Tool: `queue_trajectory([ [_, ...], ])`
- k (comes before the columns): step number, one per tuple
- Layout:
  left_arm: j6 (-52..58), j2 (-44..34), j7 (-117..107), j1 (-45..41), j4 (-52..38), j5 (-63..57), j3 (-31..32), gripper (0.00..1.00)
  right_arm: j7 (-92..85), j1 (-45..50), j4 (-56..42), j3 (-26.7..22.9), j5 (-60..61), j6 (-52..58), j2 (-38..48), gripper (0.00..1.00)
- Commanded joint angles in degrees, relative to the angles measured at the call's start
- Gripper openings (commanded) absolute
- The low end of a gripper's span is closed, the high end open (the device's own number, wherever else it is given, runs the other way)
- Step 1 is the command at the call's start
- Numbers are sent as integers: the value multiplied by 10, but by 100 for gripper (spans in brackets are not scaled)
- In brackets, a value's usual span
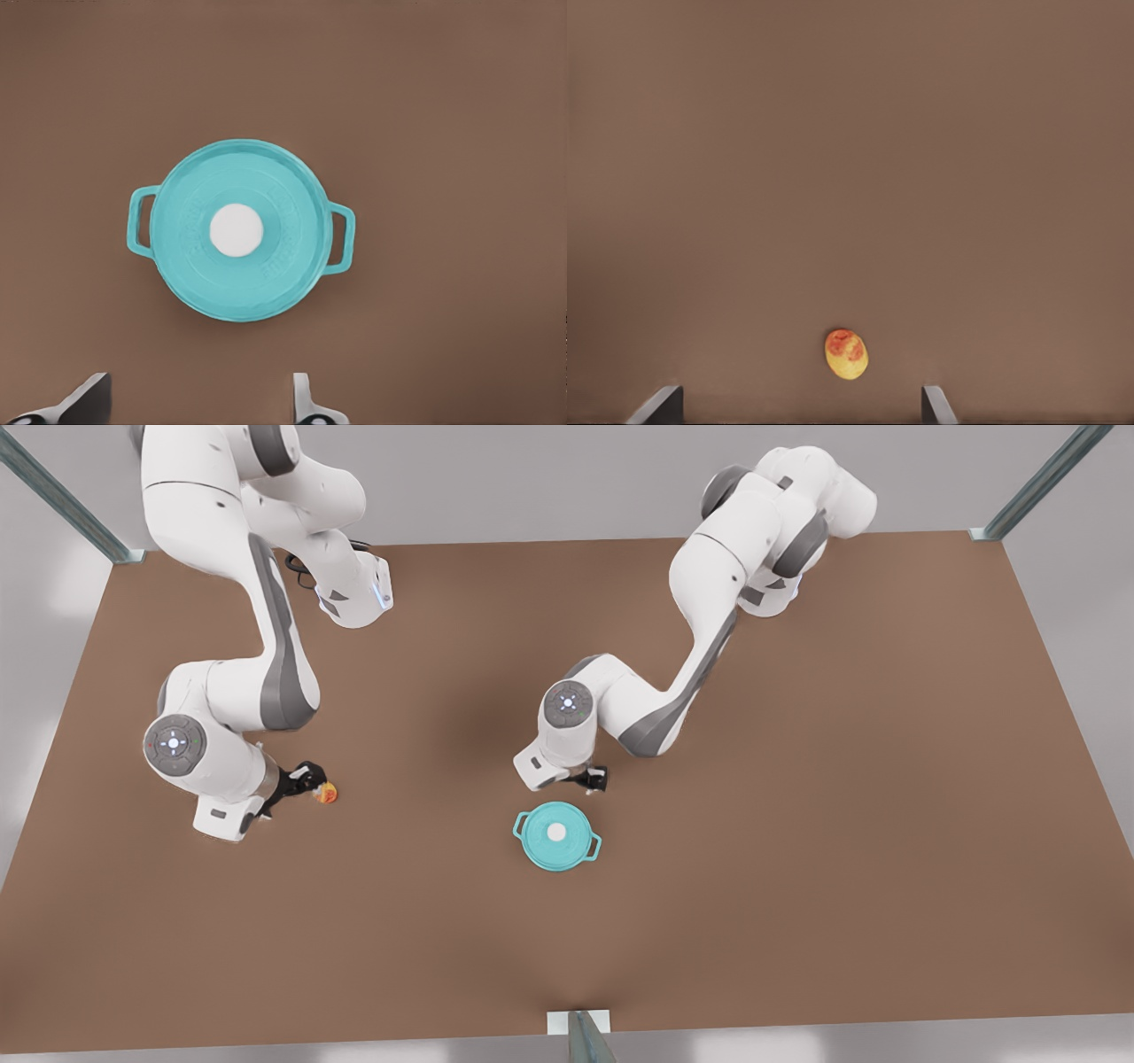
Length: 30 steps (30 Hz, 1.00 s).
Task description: Open the pot lid and put the potato into the pot
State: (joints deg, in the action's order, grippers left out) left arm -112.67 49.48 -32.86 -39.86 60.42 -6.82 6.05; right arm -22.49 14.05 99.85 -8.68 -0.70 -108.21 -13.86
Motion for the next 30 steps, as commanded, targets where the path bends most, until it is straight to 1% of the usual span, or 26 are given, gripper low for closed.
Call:
queue_trajectory([
  [1, -132, 33, -360, -4, -25, -28, -11, 100, -76, 2, 53, 2, -32, -87, 32, 100],
  [2, -150, 45, -345, -4, -30, -28, -24, 100, -76, 2, 69, 2, -37, -103, 36, 100],
  [3, -178, 58, -344, -3, -30, -28, -32, 100, -75, 2, 112, 2, -48, -149, 49, 100],
  [4, -184, 65, -331, -3, -31, -28, -40, 100, -67, 2, 133, 2, -48, -163, 51, 100],
  [10, -192, 73, -338, -21, -25, -29, -43, 100, -23, -3, 153, 1, -59, -198, 20, 100],
  [13, -192, 74, -331, -21, -16, -43, -44, 100, -22, -4, 181, -1, -54, -202, 16, 100],
  [15, -191, 74, -302, -20, -14, -47, -49, 100, -28, -5, 192, -2, -20, -203, 4, 100],
  [18, -189, 75, -297, -21, -4, -60, -50, 100, -28, -13, 202, -1, -19, -205, -8, 100],
  [19, -189, 75, -298, -21, 0, -61, -50, 100, -29, -14, 209, -1, -19, -229, -13, 100],
  [23, -192, 98, -297, -21, 0, -63, -50, 100, -32, -22, 233, -1, -19, -267, -18, 100],
  [27, -192, 98, -295, -21, 0, -63, -50, 100, -40, -31, 253, -1, -20, -304, -24, 100],
  [28, -192, 97, -295, -21, -1, -63, -50, 94, -40, -32, 253, -1, -20, -305, -28, 100],
  [29, -191, 95, -295, -21, -1, -63, -50, 85, -41, -36, 258, -1, -20, -317, -31, 100],
  [30, -190, 93, -295, -21, -1, -63, -50, 66, -40, -36, 262, -1, -19, -327, -40, 100],
])
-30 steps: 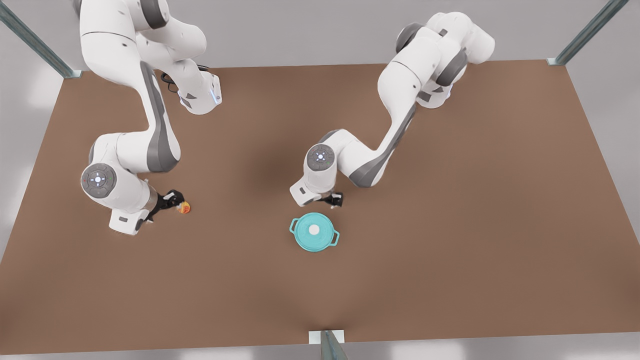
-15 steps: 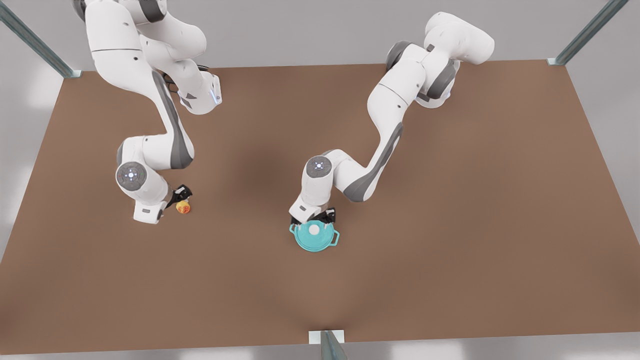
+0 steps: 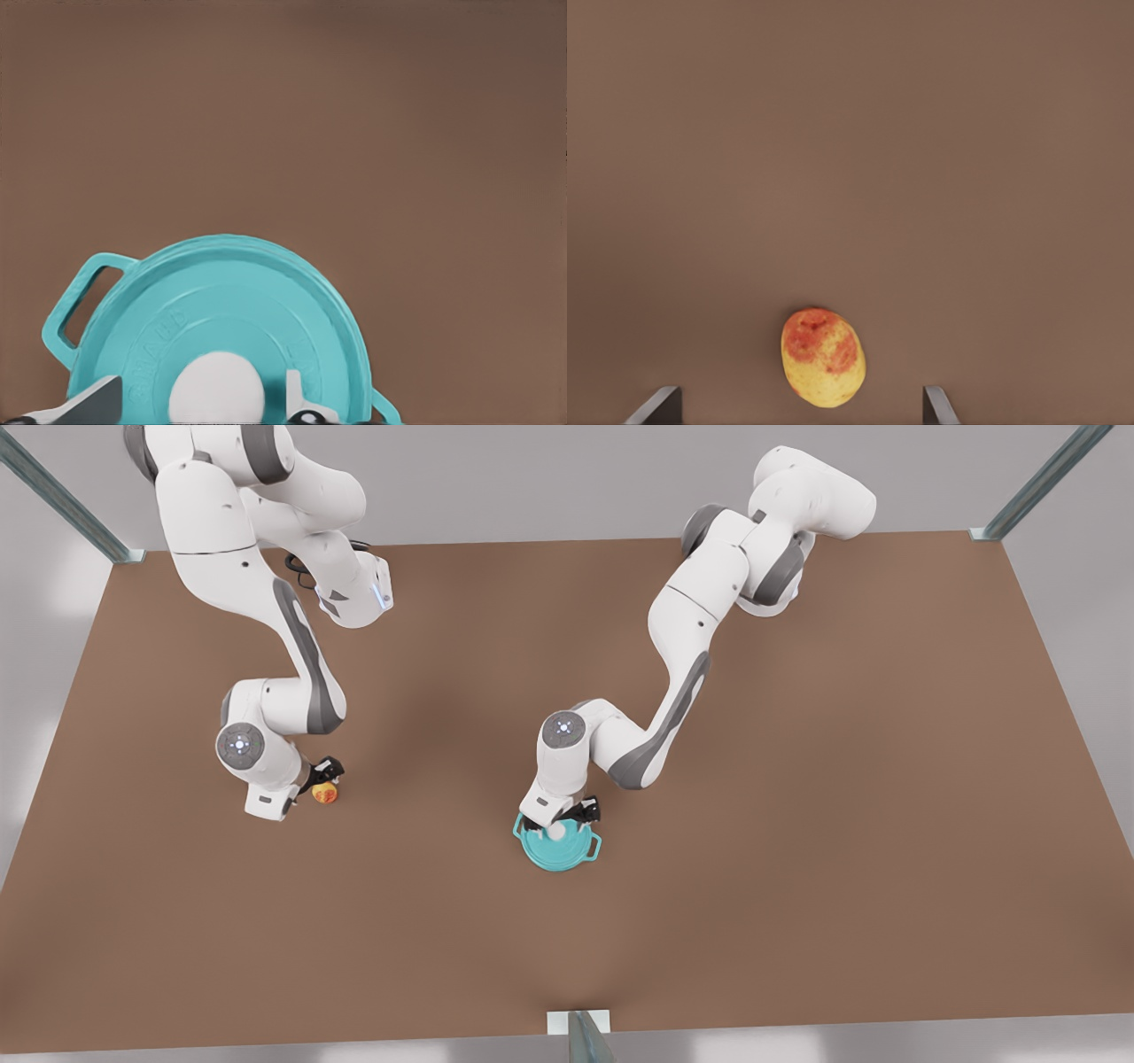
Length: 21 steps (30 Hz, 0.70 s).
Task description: Open the pot lid and put the potato into the pot
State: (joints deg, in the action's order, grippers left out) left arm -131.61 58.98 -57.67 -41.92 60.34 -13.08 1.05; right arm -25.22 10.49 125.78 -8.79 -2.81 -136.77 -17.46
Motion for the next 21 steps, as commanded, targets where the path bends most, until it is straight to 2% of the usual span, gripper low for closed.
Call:
queue_trajectory([
  [1, -1, -3, -47, 0, 0, 1, 0, 55, -16, -7, 4, 0, 1, -43, -6, 100],
  [2, -1, -3, -48, 0, 0, 1, 0, 48, -16, -8, 9, 0, 1, -44, -6, 100],
  [3, 0, -4, -48, 0, -1, 1, 0, 45, -21, -7, 25, 1, 1, -75, -6, 100],
  [8, 1, -5, -48, 0, -2, 0, -4, 30, -44, -7, 39, 3, 1, -85, -16, 100],
  [12, 10, -8, -36, 6, -7, 2, -17, 29, -100, -8, 39, 3, 1, -116, -32, 100],
  [14, 50, -28, 61, 75, -10, 10, -10, 29, -113, -13, 39, 3, 1, -130, -41, 100],
  [17, 50, -27, 174, 156, -11, 27, -1, 30, -127, -21, 39, 3, 9, -133, -44, 100],
  [19, 42, 3, 212, 171, -10, 26, -1, 33, -131, -20, 44, 3, 9, -133, -44, 100],
  [20, 25, 17, 214, 171, -9, 26, -2, 50, -130, -20, 45, 4, 10, -133, -44, 100],
  [21, 10, 25, 214, 171, -9, 25, -3, 88, -131, -20, 47, 5, 10, -133, -44, 100],
])
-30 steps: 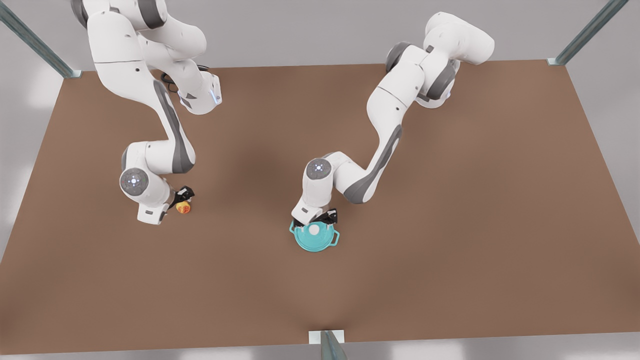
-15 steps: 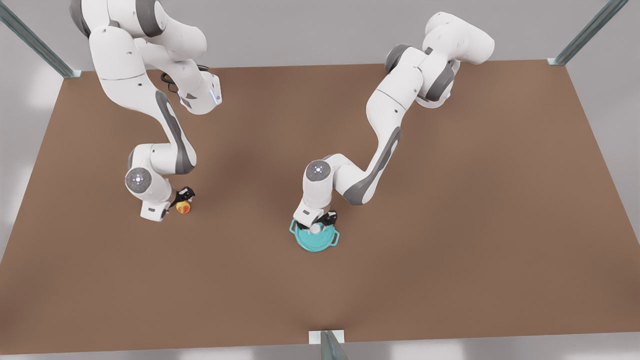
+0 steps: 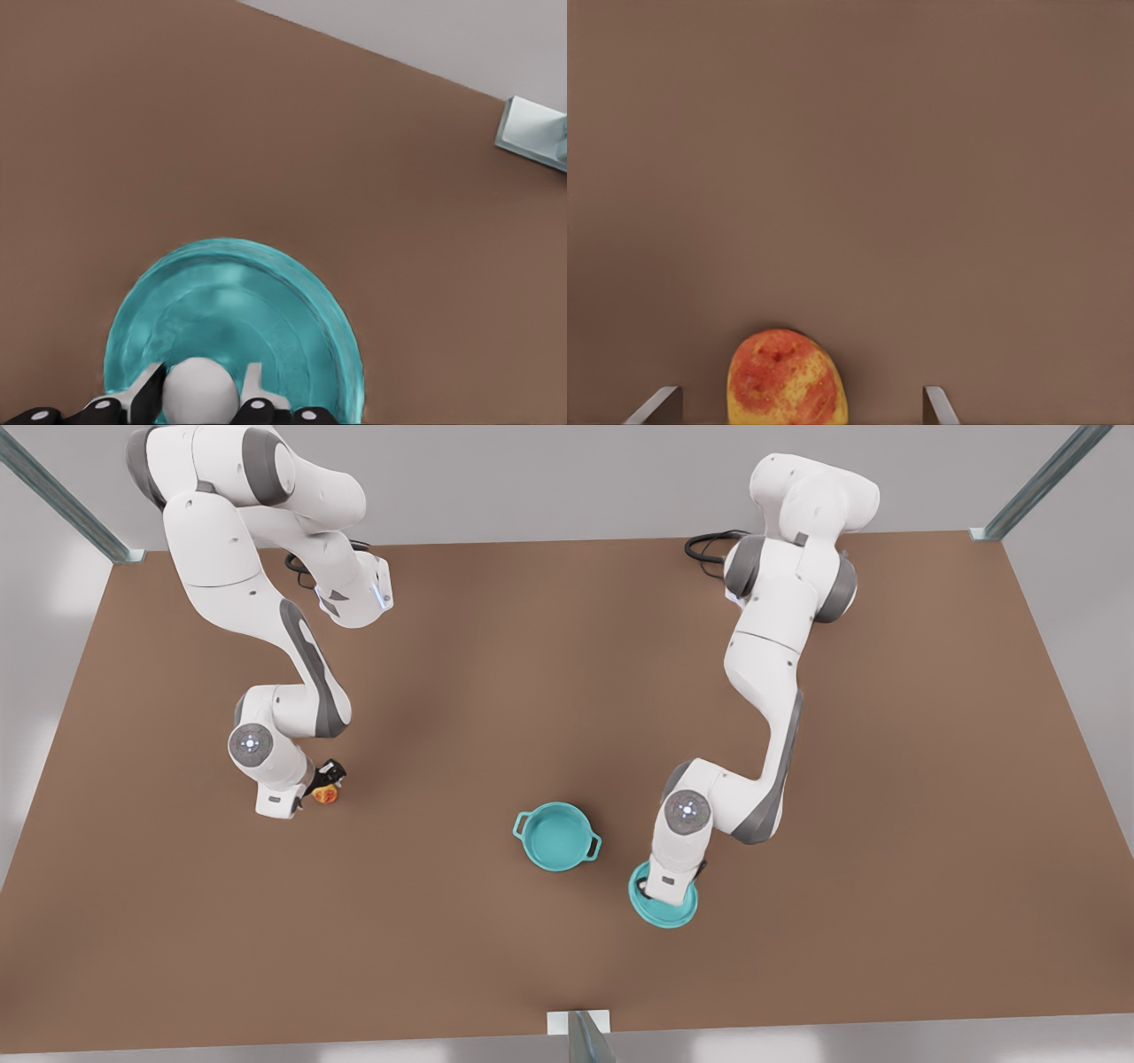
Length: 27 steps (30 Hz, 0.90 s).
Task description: Open the pot lid and put the potato into the pot
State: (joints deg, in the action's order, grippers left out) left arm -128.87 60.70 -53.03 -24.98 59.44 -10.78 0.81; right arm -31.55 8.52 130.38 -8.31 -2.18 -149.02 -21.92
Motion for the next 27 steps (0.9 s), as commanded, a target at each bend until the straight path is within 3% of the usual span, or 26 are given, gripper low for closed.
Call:
queue_trajectory([
  [1, -17, 7, 171, 2, 0, 1, 0, 100, -68, 0, 3, 2, 3, -11, 0, 100],
  [5, 20, -9, 217, 18, -1, 3, 2, 100, -68, 0, 9, 8, 3, -11, 0, 100],
  [6, 173, -73, 323, 72, -1, 31, 34, 100, -68, -1, 9, 8, 3, -12, -1, 100],
  [7, 416, -162, 485, 168, -1, 145, 46, 100, -69, -1, 9, 8, 3, -11, -1, 100],
  [8, 520, -300, 488, 200, 62, 133, 43, 100, -71, -2, 10, 9, 3, -11, -1, 100],
  [9, 391, -475, 487, 217, 257, 126, 40, 100, -77, -10, 13, 9, 3, -11, 0, 100],
  [10, 381, -482, 489, 227, 269, 125, 39, 100, -79, -10, 14, 9, 3, -12, 0, 100],
  [12, 262, -538, 495, 271, 384, 123, 31, 100, -80, -14, 15, 8, 3, -12, -1, 100],
  [14, 265, -497, 495, 272, 330, 124, 33, 100, -81, -14, 15, 9, 3, -12, -5, 100],
  [18, 278, -487, 541, 272, 319, 122, 38, 100, -81, -17, 15, 9, 3, -12, -9, 100],
  [23, 272, -482, 543, 280, 320, 102, 37, 100, -81, -17, 15, 9, 3, -12, -9, 84],
  [27, 259, -473, 544, 278, 319, 102, 38, 100, -81, -17, 15, 10, 3, -13, -9, 82],
])
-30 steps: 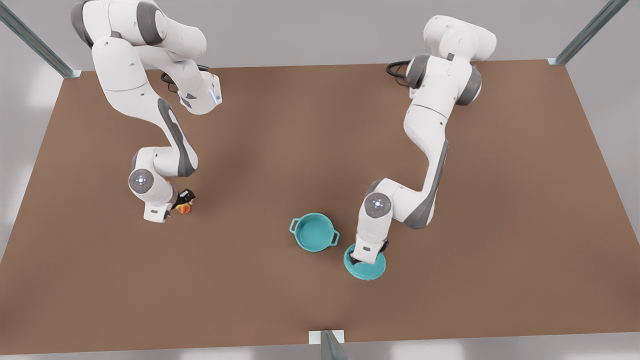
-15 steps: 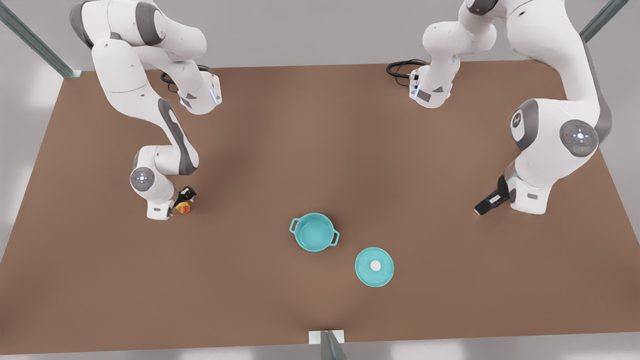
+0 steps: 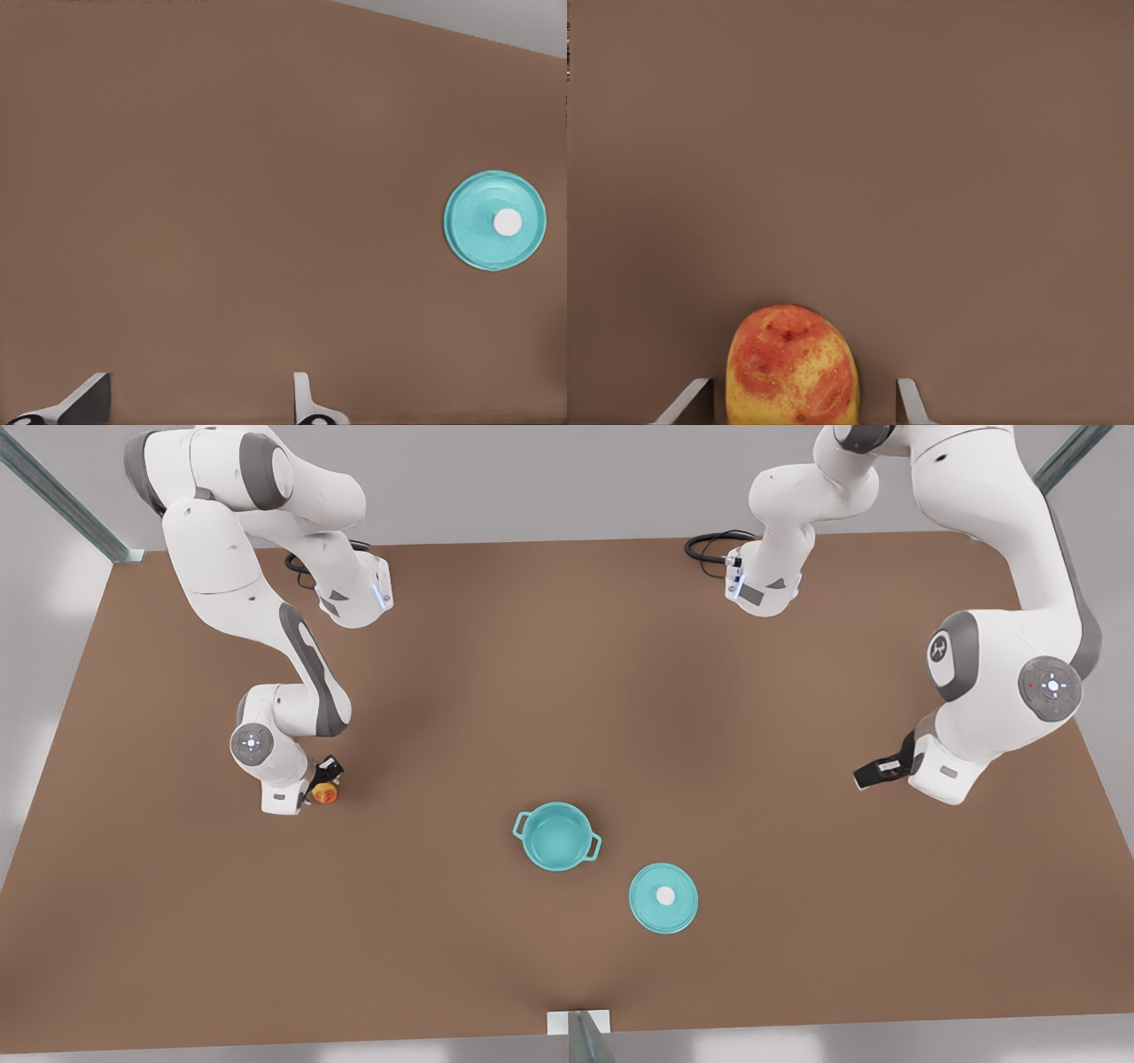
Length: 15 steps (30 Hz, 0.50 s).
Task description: Open the pot lid and put the potato into the pot
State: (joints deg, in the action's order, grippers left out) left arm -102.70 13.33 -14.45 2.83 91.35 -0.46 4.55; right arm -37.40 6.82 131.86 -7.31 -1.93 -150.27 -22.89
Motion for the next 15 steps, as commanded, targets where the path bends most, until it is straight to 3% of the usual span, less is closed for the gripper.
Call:
queue_trajectory([
  [1, -20, 2, 159, 2, -1, -2, 0, 100, -22, 0, -1, 0, 1, 0, 0, 82],
  [8, -19, 2, 154, 1, -1, -7, 0, 100, -22, 0, -1, 11, 17, 0, -5, 78],
  [15, -20, 3, 152, 1, -1, -8, 0, 100, -29, 0, -1, 13, 17, 1, -4, 58],
])
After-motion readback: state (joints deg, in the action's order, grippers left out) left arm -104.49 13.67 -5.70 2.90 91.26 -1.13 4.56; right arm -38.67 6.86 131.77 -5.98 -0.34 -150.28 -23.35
